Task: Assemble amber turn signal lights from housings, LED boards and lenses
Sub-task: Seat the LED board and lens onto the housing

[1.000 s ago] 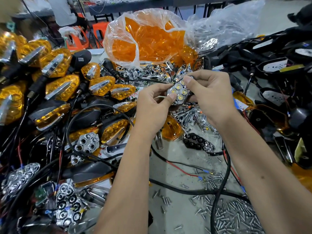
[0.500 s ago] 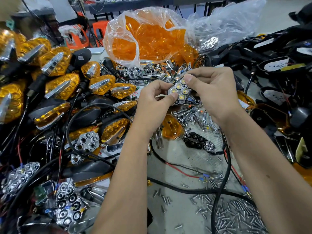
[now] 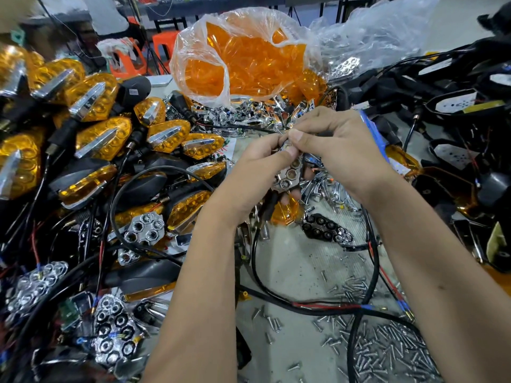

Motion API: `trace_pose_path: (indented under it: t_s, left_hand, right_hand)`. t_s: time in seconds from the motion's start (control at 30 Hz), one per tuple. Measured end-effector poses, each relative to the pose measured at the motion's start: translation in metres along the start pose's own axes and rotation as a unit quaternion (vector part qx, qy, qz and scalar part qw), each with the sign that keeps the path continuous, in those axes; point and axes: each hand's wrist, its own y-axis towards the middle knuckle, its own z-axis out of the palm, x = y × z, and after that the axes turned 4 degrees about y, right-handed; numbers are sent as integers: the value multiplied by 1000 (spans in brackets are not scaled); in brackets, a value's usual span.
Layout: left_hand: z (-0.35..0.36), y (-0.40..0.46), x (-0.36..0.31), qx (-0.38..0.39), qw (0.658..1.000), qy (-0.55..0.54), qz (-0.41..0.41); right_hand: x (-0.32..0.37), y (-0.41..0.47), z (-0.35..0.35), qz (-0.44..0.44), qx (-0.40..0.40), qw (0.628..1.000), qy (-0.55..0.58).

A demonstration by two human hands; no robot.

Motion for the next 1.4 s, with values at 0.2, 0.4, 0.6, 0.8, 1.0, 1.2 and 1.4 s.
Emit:
trace_pose_path:
  t_s: [0.2, 0.4, 0.6, 0.8, 1.0, 1.2, 1.4]
  left_hand:
    - [4, -2, -2, -12, 999, -48, -18]
    - [-17, 0, -2, -184, 982, -36, -31]
    - [-25, -1, -1, -271, 955, -122, -16]
    - [-24, -3, -3, -247, 952, -181, 10]
    - [-18, -1, -2, -213, 946, -245, 19]
    - [-11, 6, 0, -218, 946, -239, 18]
    - [-1, 9, 1, -245, 935, -255, 7]
  right_hand:
    - [-5, 2, 1, -5, -8, 1000, 5]
    - [-12, 3, 2, 69, -41, 990, -114]
    - [-6, -3, 18, 93, 196, 869, -445]
    - [-6, -2, 10, 110, 216, 877, -415]
    - [-7, -3, -3, 102, 48, 994, -1]
    - [-3, -1, 3, 85, -1, 985, 152]
    - [-4, -2, 3, 155, 48, 953, 255]
